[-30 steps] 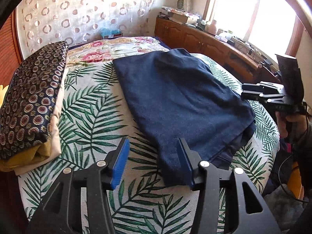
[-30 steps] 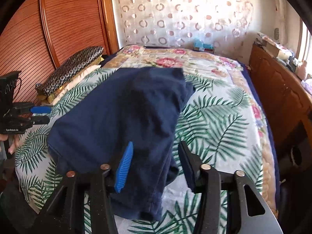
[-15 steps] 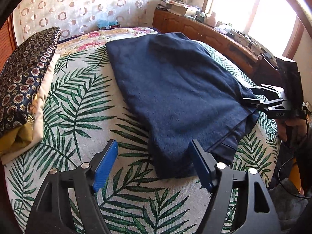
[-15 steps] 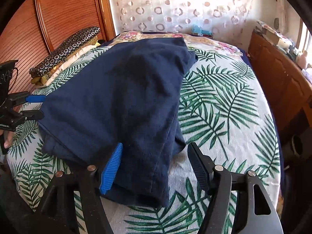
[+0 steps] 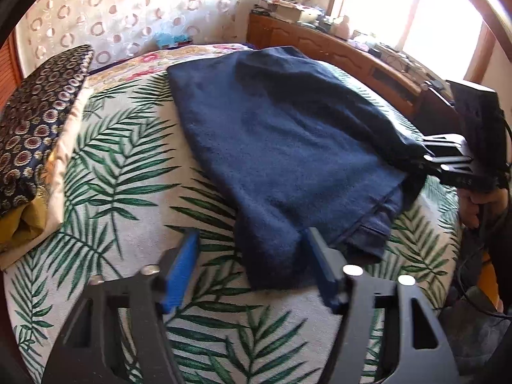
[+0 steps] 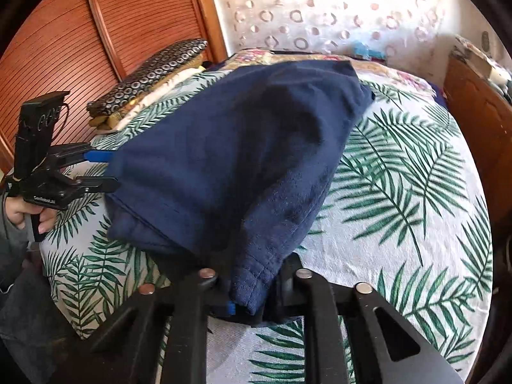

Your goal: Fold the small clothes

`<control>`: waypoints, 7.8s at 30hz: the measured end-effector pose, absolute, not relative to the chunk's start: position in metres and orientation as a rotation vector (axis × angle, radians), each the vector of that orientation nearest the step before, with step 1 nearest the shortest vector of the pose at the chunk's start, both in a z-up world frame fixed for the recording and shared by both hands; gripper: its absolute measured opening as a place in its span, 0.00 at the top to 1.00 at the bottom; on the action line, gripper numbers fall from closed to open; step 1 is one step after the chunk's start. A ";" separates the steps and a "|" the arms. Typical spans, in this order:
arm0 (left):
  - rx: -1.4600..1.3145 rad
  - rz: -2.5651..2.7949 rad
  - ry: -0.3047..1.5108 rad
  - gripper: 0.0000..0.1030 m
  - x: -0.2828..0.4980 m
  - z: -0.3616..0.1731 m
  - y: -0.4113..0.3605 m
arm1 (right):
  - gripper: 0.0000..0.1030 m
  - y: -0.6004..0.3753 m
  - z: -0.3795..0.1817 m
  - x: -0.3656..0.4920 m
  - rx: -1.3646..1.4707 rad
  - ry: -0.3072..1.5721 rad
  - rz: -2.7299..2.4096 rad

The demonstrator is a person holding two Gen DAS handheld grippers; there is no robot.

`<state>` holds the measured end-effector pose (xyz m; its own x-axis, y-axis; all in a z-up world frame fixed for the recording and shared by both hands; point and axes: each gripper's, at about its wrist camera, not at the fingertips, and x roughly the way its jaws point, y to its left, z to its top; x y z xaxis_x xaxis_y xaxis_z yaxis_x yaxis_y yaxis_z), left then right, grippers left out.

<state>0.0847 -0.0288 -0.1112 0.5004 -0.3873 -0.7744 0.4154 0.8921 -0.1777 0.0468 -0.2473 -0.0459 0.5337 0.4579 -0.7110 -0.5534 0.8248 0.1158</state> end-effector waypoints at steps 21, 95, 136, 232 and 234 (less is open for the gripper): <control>-0.138 -0.415 0.743 0.91 0.242 0.001 -0.018 | 0.81 -0.283 0.050 0.193 0.161 0.667 0.580; -0.051 -0.256 0.945 0.23 0.337 -0.099 -0.017 | 0.21 -0.269 -0.018 0.335 0.023 0.862 0.382; -0.294 -0.037 0.496 0.88 0.139 0.024 0.141 | 0.79 -0.061 0.137 0.308 -0.470 0.437 0.957; -0.008 -0.117 0.421 0.12 0.048 0.057 -0.027 | 0.30 -0.195 0.119 0.057 -0.049 0.343 0.422; -0.009 -0.107 0.411 0.12 0.045 0.061 -0.029 | 0.29 -0.190 0.123 0.045 -0.042 0.327 0.409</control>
<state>0.0449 -0.0292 0.0612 0.9110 -0.1061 -0.3986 0.1024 0.9943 -0.0306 0.0454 -0.1895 0.1235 0.8659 0.3840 -0.3206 -0.3974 0.9173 0.0253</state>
